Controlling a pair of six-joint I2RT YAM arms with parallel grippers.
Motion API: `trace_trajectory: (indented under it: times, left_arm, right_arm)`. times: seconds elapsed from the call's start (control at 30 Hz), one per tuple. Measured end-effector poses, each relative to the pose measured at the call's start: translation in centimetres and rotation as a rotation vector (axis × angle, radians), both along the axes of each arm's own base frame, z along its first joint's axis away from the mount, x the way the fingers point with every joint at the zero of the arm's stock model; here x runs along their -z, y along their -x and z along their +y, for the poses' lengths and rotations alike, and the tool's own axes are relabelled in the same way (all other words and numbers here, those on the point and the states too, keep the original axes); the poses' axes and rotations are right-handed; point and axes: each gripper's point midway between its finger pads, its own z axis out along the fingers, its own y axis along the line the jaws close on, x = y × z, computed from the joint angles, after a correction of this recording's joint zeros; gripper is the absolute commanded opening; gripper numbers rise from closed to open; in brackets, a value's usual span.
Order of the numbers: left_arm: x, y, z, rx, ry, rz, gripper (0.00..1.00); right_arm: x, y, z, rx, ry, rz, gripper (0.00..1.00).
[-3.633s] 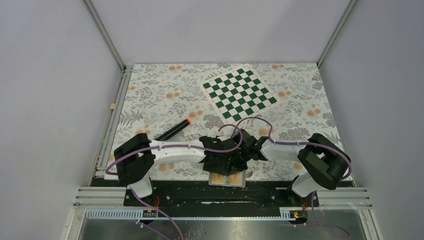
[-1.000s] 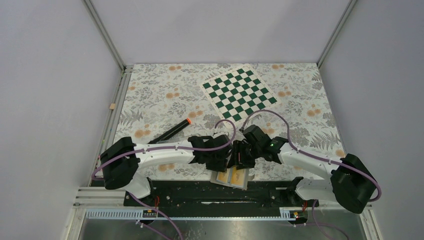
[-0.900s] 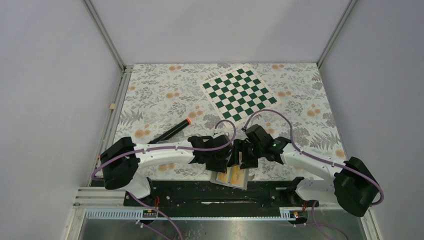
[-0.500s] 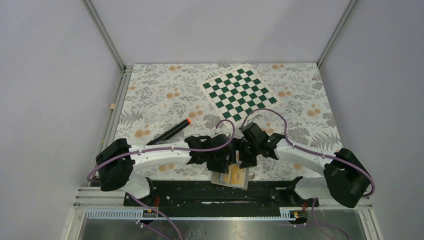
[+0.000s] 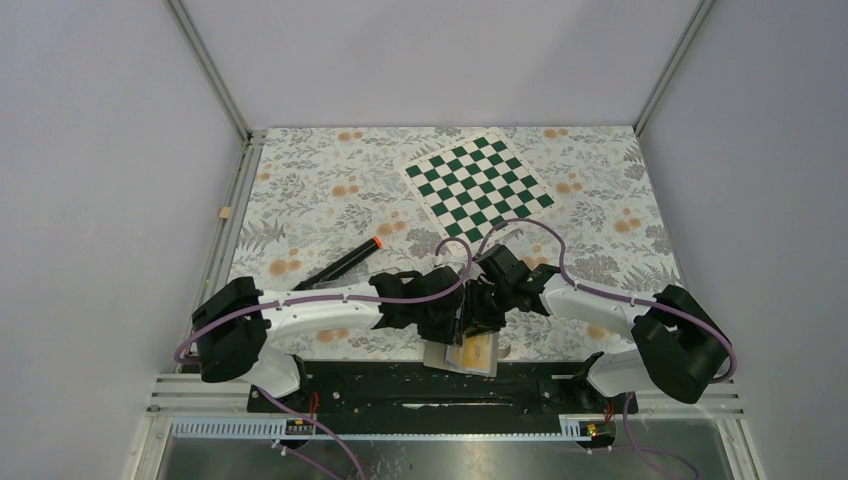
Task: Put the credit cards into the card holder
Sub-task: Insert the credit card into the card holder.
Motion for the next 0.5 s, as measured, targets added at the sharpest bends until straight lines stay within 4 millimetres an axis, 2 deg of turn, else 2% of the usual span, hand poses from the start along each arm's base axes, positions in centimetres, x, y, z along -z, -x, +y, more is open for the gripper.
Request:
trace_trajectory:
  times: [0.13, 0.27, 0.33, 0.5]
  left_arm:
    - [0.2, 0.0, 0.0, 0.000, 0.002, -0.002, 0.28]
    - [0.2, -0.1, 0.1, -0.004, 0.000, -0.004, 0.21]
    - [0.2, 0.0, 0.2, -0.005, 0.002, -0.004, 0.18]
    - [0.3, 0.1, 0.5, -0.008, 0.009, -0.004, 0.16]
  right_arm:
    - [0.0, 0.0, 0.0, -0.001, 0.001, -0.002, 0.15]
    - [0.1, 0.1, -0.1, -0.002, 0.007, 0.000, 0.14]
    - [-0.1, 0.1, -0.1, -0.002, 0.003, -0.003, 0.17]
    - [-1.4, 0.0, -0.1, 0.004, -0.040, -0.042, 0.44]
